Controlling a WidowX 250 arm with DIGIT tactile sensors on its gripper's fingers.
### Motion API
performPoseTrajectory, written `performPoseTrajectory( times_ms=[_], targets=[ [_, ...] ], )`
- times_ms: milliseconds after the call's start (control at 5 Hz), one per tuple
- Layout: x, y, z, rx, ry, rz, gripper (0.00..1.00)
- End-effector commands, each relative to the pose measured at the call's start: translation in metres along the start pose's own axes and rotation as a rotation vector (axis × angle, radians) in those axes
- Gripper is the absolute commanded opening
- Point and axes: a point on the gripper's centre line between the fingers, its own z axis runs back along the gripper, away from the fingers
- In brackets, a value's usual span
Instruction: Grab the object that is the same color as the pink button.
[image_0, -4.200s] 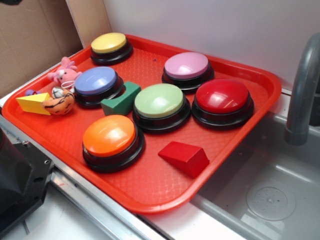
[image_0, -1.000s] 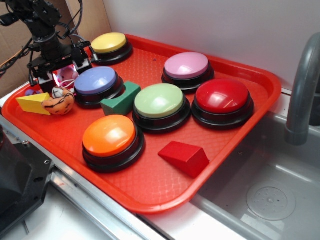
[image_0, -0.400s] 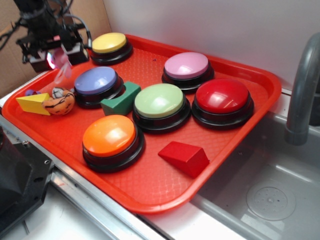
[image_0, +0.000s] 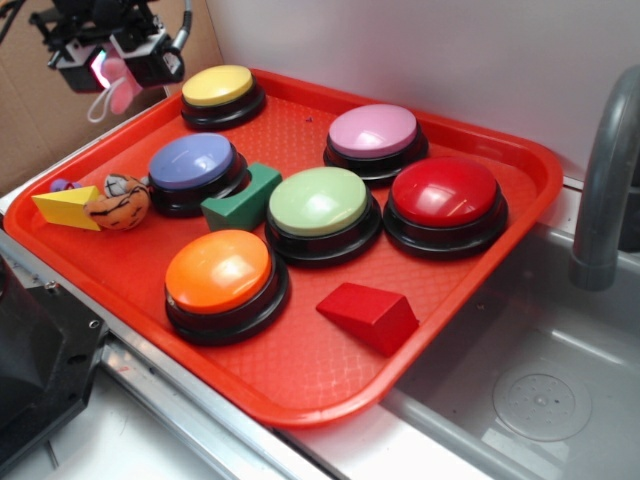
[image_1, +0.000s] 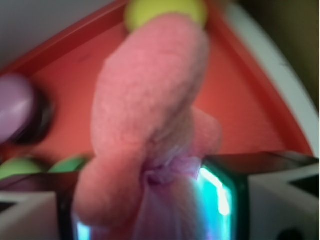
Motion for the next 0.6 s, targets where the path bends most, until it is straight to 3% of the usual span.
performPoseTrajectory(
  times_ms=[0, 400],
  targets=[
    [-0.026, -0.024, 0.025, -0.11, 0.003, -0.256, 0.0],
    [-0.04, -0.025, 0.015, -0.107, 0.057, -0.265, 0.0]
  ],
)
